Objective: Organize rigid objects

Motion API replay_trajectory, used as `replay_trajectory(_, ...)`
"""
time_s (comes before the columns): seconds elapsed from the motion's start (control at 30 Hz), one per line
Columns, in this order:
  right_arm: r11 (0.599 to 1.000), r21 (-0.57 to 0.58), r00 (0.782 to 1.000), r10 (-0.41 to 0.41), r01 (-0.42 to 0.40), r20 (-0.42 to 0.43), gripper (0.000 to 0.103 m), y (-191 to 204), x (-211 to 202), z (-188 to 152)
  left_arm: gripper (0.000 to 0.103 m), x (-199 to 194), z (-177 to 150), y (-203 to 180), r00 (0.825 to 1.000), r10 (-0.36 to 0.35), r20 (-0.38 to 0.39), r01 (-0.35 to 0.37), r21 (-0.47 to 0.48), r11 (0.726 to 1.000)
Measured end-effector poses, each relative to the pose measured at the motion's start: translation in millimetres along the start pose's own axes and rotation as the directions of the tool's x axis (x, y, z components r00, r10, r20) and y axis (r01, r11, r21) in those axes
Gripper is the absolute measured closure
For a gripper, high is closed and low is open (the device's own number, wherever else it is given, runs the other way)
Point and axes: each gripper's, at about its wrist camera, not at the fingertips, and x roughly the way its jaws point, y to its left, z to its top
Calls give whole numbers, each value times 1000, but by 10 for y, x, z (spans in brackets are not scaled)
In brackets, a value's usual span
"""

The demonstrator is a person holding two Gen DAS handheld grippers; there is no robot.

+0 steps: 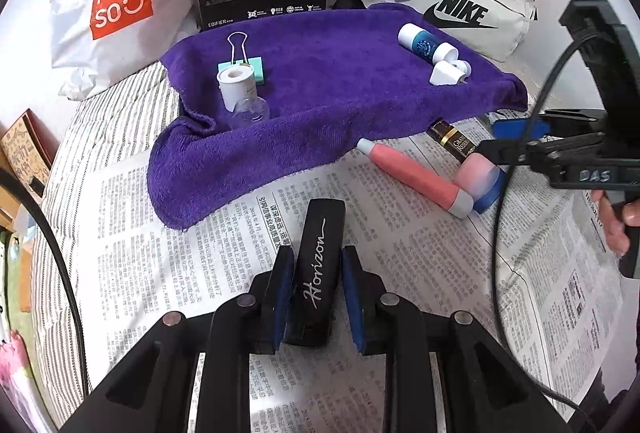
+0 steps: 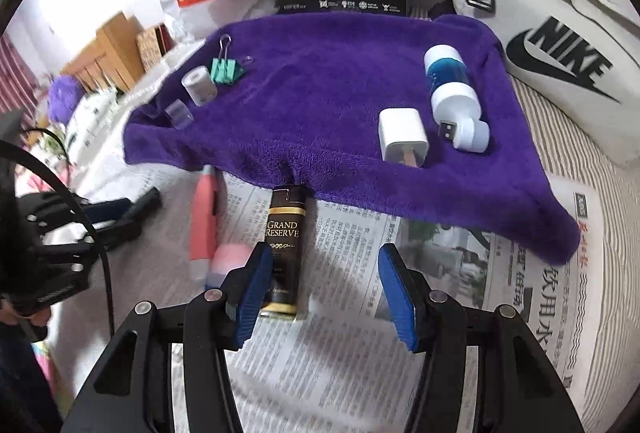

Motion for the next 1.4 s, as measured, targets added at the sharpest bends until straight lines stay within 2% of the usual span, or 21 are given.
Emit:
replay_trajectory(0.1, 1000, -8, 1000, 13, -13, -4, 48, 47, 49, 12, 79, -9, -6, 13, 1000, -7, -1, 7, -16, 1000)
replay_trajectory(0.23, 999, -39, 1000, -14, 14, 4, 48, 155, 91, 7, 79, -22, -12, 28, 1000, -8, 6, 8, -33, 999)
replay_trajectory(0.3, 998, -54, 999, -35, 35, 13, 51, 190, 105, 3, 79, -33, -20, 35, 1000, -6, 5, 6, -36, 999)
replay_trajectory(0.37, 993, -91, 997, -71, 73, 23, 65, 238, 114, -6, 79, -44, -26, 33, 1000, -5, 3, 5, -37, 999)
replay_trajectory(0.47, 990, -126, 998, -58, 61, 28, 80, 250, 92, -24, 79, -54, -29, 20, 1000, -3, 2, 3, -34, 999)
replay_trajectory(0.8, 994, -74, 997, -77, 75, -25, 79, -112, -90, -179, 79, -45, -24, -29, 1000, 19, 2, -19, -32, 999)
replay_trajectory(1.2, 982, -152, 991, -124, 115, -44, 80, -20, -97, -221, 79, -14, -2, -44, 1000, 20, 4, -20, -28, 999)
replay_trajectory(1.4, 988, -132, 996, -83, 79, -26, 80, -86, -97, -238, 79, 4, 13, -60, 1000, 17, 11, -17, -30, 999)
